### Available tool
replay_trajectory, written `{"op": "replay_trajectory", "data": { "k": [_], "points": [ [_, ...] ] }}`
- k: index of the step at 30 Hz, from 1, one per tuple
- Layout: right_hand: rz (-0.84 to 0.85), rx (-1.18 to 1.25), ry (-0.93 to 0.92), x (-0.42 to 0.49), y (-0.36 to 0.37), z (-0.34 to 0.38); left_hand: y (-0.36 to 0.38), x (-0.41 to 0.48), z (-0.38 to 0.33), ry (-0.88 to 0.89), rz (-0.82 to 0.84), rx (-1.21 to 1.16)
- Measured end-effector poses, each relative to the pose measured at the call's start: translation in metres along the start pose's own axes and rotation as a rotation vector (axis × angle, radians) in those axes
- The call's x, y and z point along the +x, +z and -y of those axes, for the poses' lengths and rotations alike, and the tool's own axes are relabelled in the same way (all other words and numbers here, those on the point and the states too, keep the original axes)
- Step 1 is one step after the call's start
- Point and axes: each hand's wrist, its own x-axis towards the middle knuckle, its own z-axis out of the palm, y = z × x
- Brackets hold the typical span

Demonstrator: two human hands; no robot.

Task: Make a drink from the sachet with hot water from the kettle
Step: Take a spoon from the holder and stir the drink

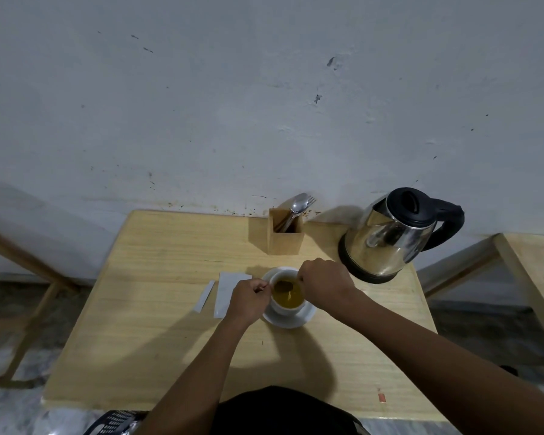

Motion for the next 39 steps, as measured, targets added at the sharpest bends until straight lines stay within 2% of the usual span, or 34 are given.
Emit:
{"op": "replay_trajectory", "data": {
  "k": [7, 13, 19, 25, 30, 35, 39],
  "points": [
    [0.019, -0.090, 0.012, 0.000, -0.006, -0.005, 0.000, 0.001, 0.002, 0.000, 0.001, -0.019],
    [0.093, 0.019, -0.005, -0.001, -0.007, -0.002, 0.001, 0.001, 0.002, -0.015, -0.007, -0.020],
    [0.012, 0.004, 0.020, 0.004, -0.003, -0.002, 0.001, 0.001, 0.002, 0.000, -0.009, -0.021],
    [0.050, -0.047, 0.014, 0.001, -0.011, -0.011, 0.000, 0.000, 0.002, 0.007, -0.002, -0.021],
    [0.097, 0.023, 0.007, 0.000, -0.008, -0.003, 0.000, 0.001, 0.003, -0.007, 0.008, -0.016],
    [0.023, -0.025, 0.002, 0.004, -0.004, 0.002, 0.000, 0.002, 0.003, -0.008, 0.007, -0.026],
    [0.024, -0.068, 0.001, 0.006, -0.011, -0.003, 0.000, 0.002, 0.004, 0.000, 0.007, -0.018]
  ]
}}
